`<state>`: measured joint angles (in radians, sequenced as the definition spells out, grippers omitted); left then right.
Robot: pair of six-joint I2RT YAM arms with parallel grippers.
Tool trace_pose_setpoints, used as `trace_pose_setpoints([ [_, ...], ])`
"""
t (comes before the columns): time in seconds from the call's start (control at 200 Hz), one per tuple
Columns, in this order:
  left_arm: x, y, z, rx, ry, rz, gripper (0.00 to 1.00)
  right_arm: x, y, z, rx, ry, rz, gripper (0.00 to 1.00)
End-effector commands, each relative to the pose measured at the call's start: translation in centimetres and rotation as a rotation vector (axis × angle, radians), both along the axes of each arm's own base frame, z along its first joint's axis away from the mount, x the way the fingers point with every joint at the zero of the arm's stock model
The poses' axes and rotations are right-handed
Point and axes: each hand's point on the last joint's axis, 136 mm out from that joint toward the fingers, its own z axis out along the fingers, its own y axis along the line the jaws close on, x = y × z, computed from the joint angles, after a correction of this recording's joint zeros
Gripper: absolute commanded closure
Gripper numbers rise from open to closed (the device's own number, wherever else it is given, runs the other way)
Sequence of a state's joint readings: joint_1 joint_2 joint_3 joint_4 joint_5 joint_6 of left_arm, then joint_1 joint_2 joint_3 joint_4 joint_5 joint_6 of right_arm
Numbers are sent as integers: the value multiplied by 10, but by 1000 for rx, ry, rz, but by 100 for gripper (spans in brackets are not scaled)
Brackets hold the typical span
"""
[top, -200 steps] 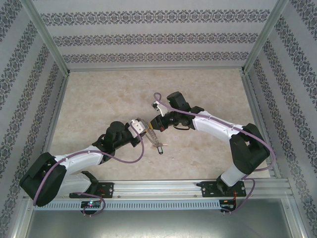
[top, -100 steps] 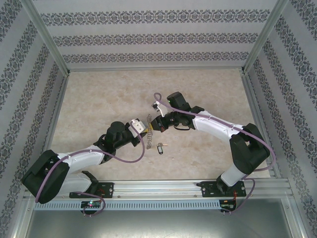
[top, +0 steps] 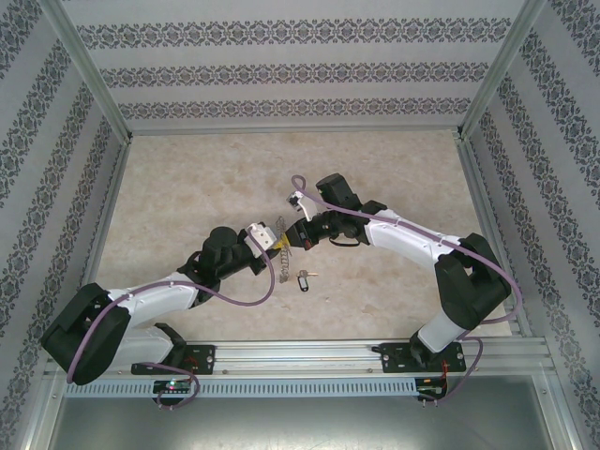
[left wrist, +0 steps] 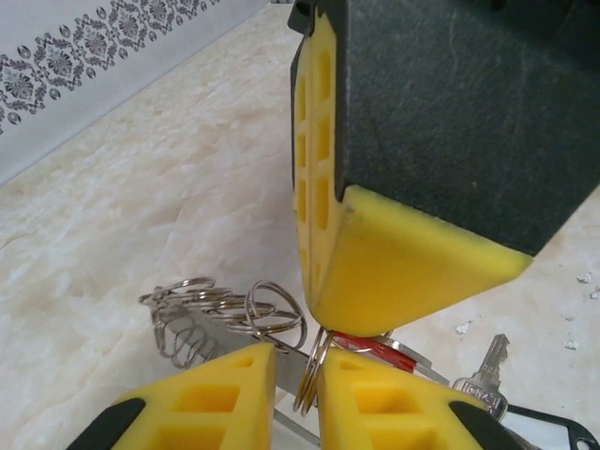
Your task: Put the keys on the keyring
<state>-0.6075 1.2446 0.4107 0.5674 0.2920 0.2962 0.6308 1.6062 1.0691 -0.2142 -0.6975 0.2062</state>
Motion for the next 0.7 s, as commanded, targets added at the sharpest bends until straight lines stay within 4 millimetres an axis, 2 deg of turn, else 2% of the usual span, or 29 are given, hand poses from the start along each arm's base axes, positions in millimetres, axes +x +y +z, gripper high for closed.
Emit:
trace_pose_setpoints([
  [0.0,-1,-10,15,-9,-28,-54,93,-8,6,15,38,-9,36,100],
  [0.045,-1,-10,13,-6,-24,-54,100,-7,4,14,34,-13,29,100],
  [0.33,-2,-5,18,-63,-43,-22,100,8,-22,-8,-3,48,-91,100],
  [0.694,-3,-9,27,-119,-73,-40,100,19,-22,-20,51,176,-139,100],
])
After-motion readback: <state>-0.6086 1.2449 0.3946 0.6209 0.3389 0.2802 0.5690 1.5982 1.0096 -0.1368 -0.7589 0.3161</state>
